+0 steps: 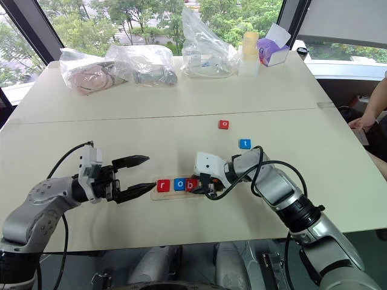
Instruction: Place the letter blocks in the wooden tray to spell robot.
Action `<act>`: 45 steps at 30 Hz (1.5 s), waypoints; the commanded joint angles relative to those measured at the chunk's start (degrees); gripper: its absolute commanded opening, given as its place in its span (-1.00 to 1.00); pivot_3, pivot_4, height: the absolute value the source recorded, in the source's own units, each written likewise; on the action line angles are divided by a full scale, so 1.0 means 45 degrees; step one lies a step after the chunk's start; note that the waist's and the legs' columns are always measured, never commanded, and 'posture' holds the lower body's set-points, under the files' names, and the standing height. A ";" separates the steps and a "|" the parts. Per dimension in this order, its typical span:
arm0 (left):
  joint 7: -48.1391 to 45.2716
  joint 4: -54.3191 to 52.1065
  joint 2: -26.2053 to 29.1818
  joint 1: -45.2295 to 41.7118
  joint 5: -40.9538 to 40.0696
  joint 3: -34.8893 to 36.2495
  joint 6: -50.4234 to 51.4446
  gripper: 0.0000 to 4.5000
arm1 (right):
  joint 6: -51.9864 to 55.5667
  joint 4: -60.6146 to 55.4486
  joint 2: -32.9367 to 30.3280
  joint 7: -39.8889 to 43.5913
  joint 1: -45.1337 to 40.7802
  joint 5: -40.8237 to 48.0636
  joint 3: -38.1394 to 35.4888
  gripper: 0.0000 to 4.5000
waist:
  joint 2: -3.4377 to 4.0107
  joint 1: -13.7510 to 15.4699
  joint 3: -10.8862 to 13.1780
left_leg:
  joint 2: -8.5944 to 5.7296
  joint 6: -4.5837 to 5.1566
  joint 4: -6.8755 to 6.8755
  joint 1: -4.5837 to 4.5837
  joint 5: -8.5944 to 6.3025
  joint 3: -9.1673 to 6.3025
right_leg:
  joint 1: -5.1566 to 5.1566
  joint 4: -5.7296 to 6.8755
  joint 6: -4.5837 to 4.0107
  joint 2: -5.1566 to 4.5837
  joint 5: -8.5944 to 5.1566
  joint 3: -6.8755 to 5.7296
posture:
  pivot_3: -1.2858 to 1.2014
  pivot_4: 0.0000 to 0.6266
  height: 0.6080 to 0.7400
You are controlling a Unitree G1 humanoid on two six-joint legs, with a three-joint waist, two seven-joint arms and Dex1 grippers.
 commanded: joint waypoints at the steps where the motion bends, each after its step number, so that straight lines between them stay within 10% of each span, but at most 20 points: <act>1: 0.0064 -0.0441 -0.0019 -0.0001 -0.0133 0.0179 -0.0224 1.00 | -0.0188 -0.0016 -0.0011 -0.0002 -0.0283 -0.0125 -0.0082 -0.49 | 0.0000 -0.0001 0.0000 | 0.0000 0.0000 0.0000 0.0000 0.0000 0.0000 | 0.0000 0.0001 0.0000 0.0001 0.0000 -0.0001 | 0.03 -0.52 1.00; 16: 0.0172 -0.0333 -0.0166 -0.0146 -0.0032 0.0073 -0.0269 1.00 | 0.0142 -0.0272 -0.0112 0.0319 -0.0279 -0.0063 -0.0098 -0.49 | 0.0000 -0.0006 0.0000 | 0.0001 0.0000 -0.0001 0.0000 0.0000 0.0001 | -0.0002 0.0000 0.0001 0.0002 0.0001 -0.0001 | 0.03 -0.52 1.00; 23: 0.0277 -0.0321 -0.0192 -0.0142 -0.0018 0.0121 -0.0256 1.00 | 0.0265 -0.0226 -0.0040 0.0438 -0.0505 0.0046 -0.0225 0.97 | 0.0000 -0.0005 0.0000 | 0.0001 0.0000 -0.0001 0.0000 0.0000 0.0000 | -0.0001 0.0000 0.0001 0.0002 0.0001 -0.0001 | 0.03 -0.52 1.00; 34: 0.0415 -0.0369 -0.0233 -0.0127 -0.0067 0.0100 -0.0218 1.00 | -0.0560 0.1552 0.0039 -0.0713 -0.1650 -0.0117 -0.1648 0.97 | 0.0000 -0.0002 0.0000 | -0.0001 0.0000 -0.0001 -0.0001 0.0000 0.0003 | -0.0002 0.0000 0.0004 0.0002 0.0002 0.0000 | 0.03 -0.52 1.00; 45: 0.0397 -0.0350 -0.0233 -0.0181 -0.0055 0.0075 -0.0223 1.00 | 0.1569 0.6988 0.3174 -0.7916 -0.4270 -0.1439 -0.4090 0.97 | 0.0002 -0.0042 0.0000 | 0.0001 -0.0028 -0.0029 -0.0011 0.0017 0.0009 | -0.0047 0.0022 -0.0012 0.0015 0.0017 0.0016 | 0.03 -0.52 1.00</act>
